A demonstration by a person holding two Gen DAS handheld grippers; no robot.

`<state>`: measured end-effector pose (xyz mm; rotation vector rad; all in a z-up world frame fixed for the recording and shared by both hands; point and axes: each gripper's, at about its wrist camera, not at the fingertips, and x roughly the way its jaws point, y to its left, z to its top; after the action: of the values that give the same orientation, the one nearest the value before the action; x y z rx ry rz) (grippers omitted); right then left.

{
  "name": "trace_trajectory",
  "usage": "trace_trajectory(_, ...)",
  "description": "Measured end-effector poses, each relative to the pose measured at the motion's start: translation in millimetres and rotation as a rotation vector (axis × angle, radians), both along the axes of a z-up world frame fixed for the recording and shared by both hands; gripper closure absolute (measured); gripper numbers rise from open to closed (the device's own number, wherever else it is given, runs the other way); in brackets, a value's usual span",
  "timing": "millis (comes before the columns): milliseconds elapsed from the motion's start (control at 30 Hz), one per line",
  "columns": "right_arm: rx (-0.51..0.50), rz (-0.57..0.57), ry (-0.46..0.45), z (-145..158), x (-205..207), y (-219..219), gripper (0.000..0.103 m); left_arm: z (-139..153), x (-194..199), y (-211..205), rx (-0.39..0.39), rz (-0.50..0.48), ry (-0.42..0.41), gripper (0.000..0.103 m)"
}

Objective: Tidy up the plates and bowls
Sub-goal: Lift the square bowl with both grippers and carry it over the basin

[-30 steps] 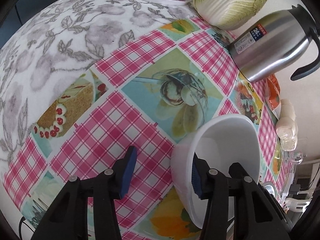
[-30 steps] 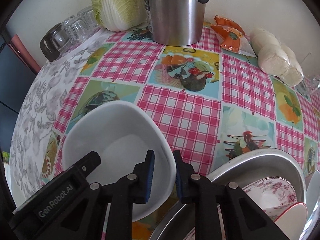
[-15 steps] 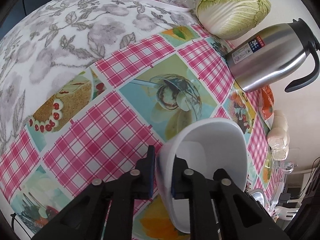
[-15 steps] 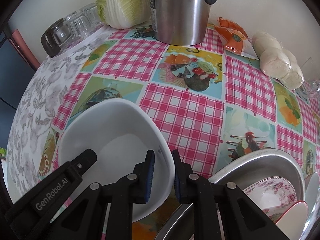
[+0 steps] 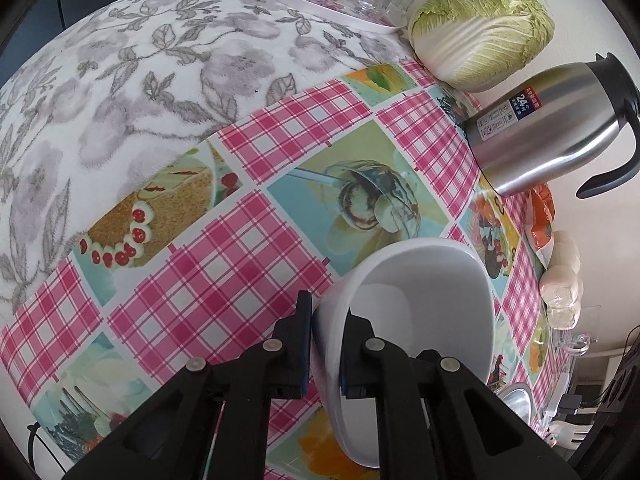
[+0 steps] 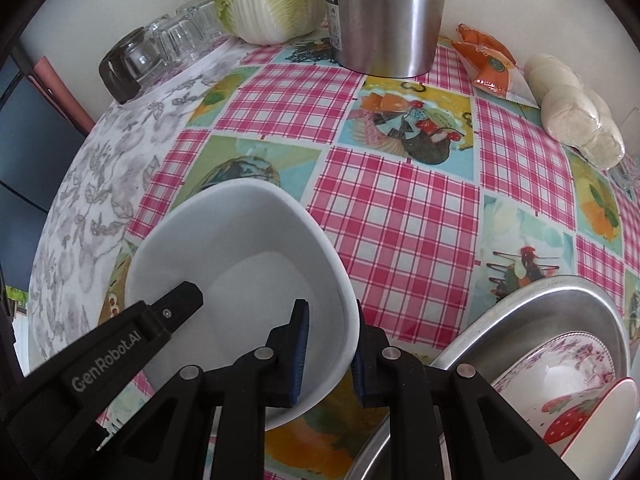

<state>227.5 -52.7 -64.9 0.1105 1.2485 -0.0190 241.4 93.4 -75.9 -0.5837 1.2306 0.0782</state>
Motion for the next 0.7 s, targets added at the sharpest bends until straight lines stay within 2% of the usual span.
trace_trajectory(133, 0.022, -0.005, 0.003, 1.5, -1.3, -1.7, 0.083, 4.7, 0.8, 1.3, -0.01, -0.007, -0.007, 0.093)
trace_trajectory(367, 0.064, -0.043, 0.0, 7.9, -5.7, -11.0, 0.083, 15.1, 2.6, -8.5, 0.018, -0.05, -0.028, 0.092)
trace_trajectory(600, 0.076, -0.05, -0.064, 32.2, -11.1, -16.7, 0.083, 40.3, 1.7, -16.6, 0.033, -0.079, -0.09, 0.092)
trace_trajectory(700, 0.089, -0.046, -0.102, 47.7, -14.1, -17.9, 0.082, 59.0, -0.7, -20.3, 0.071, -0.086, -0.132, 0.092)
